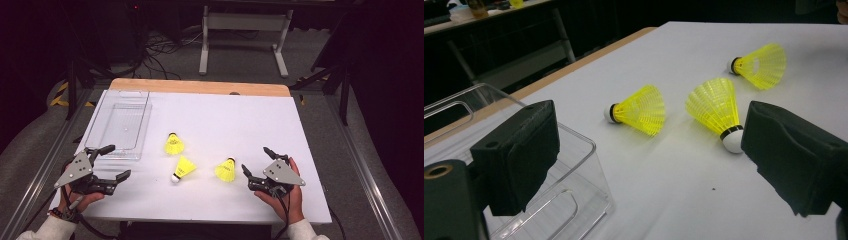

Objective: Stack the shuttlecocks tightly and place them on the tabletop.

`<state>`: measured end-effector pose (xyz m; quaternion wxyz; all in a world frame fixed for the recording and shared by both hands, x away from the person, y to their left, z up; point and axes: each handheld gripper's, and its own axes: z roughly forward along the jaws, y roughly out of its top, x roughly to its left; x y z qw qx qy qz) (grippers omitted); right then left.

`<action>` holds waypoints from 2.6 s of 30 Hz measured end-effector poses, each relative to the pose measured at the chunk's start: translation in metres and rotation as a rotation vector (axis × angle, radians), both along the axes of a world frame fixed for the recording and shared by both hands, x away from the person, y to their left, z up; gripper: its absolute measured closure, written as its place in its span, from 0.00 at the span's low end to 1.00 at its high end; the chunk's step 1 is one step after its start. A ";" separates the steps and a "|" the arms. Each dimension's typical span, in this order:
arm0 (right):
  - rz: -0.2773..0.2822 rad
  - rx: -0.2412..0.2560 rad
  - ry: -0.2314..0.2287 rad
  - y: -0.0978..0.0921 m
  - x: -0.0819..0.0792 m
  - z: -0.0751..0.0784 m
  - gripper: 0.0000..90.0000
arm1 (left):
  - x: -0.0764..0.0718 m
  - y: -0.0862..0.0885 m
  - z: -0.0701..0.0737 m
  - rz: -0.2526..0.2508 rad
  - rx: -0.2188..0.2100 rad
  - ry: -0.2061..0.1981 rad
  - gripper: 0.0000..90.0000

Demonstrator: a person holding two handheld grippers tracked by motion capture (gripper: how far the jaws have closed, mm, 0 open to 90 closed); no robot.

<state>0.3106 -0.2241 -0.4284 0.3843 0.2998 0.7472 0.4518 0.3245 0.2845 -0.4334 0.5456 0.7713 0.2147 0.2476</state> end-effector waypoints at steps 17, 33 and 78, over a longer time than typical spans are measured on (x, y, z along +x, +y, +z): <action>0.017 -0.003 0.023 0.008 0.008 0.007 0.21 | -0.005 0.001 -0.002 -0.028 0.016 0.005 0.11; 0.078 -0.031 0.046 0.033 0.015 0.020 0.22 | -0.005 0.003 -0.004 -0.017 0.043 0.012 0.09; 0.112 -0.085 0.080 0.057 0.019 0.018 0.15 | 0.014 -0.024 -0.004 -0.002 0.094 0.046 0.17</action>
